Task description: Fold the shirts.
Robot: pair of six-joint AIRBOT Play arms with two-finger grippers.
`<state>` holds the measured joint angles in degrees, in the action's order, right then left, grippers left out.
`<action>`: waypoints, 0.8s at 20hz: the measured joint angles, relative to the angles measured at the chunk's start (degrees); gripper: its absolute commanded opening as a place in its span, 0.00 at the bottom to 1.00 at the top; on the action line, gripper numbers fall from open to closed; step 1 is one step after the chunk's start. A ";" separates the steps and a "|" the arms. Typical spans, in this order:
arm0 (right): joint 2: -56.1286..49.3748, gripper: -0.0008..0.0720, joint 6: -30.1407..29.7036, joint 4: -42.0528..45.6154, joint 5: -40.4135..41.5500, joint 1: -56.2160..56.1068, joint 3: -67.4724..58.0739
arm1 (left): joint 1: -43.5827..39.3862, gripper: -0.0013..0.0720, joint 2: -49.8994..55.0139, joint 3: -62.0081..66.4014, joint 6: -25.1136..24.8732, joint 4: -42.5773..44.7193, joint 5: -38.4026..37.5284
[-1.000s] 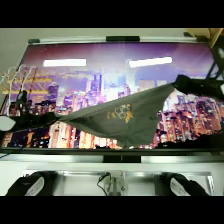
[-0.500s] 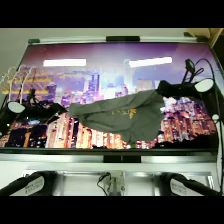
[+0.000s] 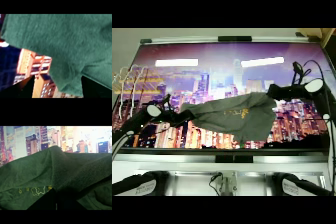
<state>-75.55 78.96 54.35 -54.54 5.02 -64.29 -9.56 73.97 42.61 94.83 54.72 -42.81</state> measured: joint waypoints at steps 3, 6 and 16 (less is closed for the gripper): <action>0.00 0.10 -0.11 0.11 -0.48 0.02 0.00 | -1.57 0.19 3.02 -0.07 0.81 -2.51 5.55; 0.66 0.10 -0.15 0.02 -0.83 0.07 -0.09 | -1.75 0.07 4.15 0.59 0.07 -3.08 7.17; 19.93 0.10 -3.13 0.63 0.61 8.04 -18.27 | 10.58 0.07 -26.80 26.51 -11.50 15.56 -8.52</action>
<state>-55.61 75.83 54.98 -53.93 13.06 -82.56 1.02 47.18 69.12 83.33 70.28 -51.33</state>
